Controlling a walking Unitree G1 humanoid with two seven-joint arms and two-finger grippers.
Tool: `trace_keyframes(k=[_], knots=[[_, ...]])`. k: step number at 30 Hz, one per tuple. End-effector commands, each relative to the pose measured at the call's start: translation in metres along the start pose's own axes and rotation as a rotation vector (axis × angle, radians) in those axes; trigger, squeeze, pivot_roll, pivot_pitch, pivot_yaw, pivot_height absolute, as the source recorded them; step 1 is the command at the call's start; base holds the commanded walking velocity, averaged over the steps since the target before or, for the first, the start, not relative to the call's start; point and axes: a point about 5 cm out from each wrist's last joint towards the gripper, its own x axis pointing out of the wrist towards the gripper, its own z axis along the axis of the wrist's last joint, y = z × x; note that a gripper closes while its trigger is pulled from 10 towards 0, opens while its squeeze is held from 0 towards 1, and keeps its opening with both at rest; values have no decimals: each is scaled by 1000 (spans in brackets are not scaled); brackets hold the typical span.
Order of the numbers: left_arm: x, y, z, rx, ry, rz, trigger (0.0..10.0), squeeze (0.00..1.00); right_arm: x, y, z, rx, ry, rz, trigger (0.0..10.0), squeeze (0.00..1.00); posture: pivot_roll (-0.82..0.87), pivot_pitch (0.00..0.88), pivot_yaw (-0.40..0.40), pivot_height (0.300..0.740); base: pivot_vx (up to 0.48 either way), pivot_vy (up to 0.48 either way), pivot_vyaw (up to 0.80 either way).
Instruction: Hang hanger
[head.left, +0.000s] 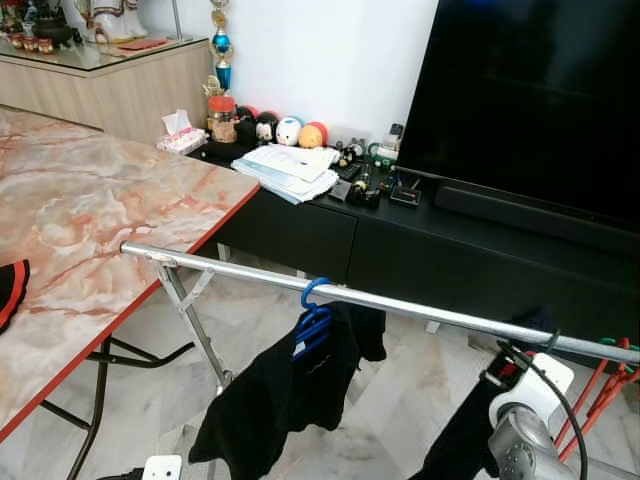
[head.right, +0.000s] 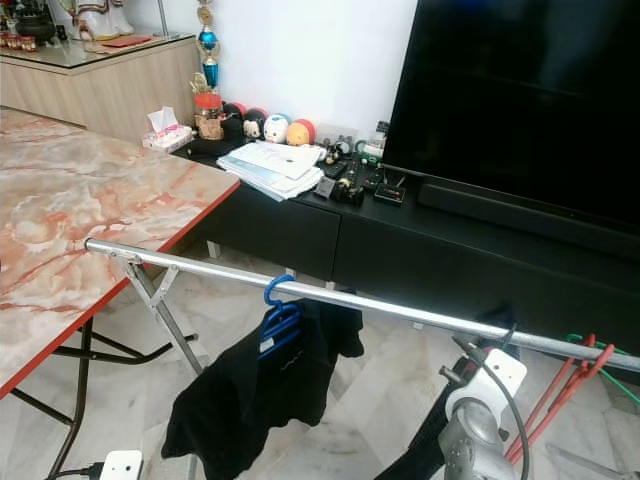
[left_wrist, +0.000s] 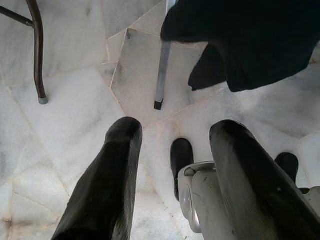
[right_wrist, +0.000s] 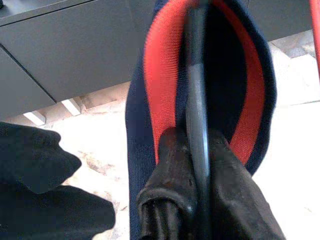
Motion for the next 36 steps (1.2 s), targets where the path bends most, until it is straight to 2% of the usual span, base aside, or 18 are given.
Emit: trace_keyframes(k=[1, 9, 15, 18, 19, 29, 32, 36], knots=[[0, -1, -3, -6, 11, -5, 10000, 0, -1, 0, -5, -1, 21, 0, 0, 0, 122, 0, -58, 740, 0, 0, 0], [0, -1, -3, -7, 10, -6, 10000, 0, -1, -2, -1, -28, -6, -6, 0, 0, 121, 0, -60, 740, 0, 0, 0], [0, -1, -3, -7, 11, -5, 10000, 0, -7, -3, 11, -66, -142, -7, 0, 0, 119, 0, -63, 740, 0, 0, 0], [0, -1, -3, -6, 13, -5, 10000, 0, -10, 0, 16, -69, -194, 18, 0, 0, 115, 0, -61, 740, 0, 0, 0], [0, -1, -3, -5, 13, -4, 10000, 0, -12, 5, 18, -66, -219, 62, 0, 0, 111, 0, -61, 740, 0, 0, 0], [-1, -1, -4, -6, 17, 0, 10000, 0, -18, 11, 9, -118, -202, 148, 0, 0, 110, 0, -71, 740, 0, 0, 0], [-1, 0, -4, -12, 17, 4, 10000, 0, -24, 13, -8, -176, -147, 243, 0, 0, 107, 0, -72, 740, 0, 0, 0], [-1, 0, -4, -17, 13, 7, 10000, 0, -27, 8, -19, -227, -108, 270, 0, 0, 105, 0, -70, 740, 0, 0, 0]])
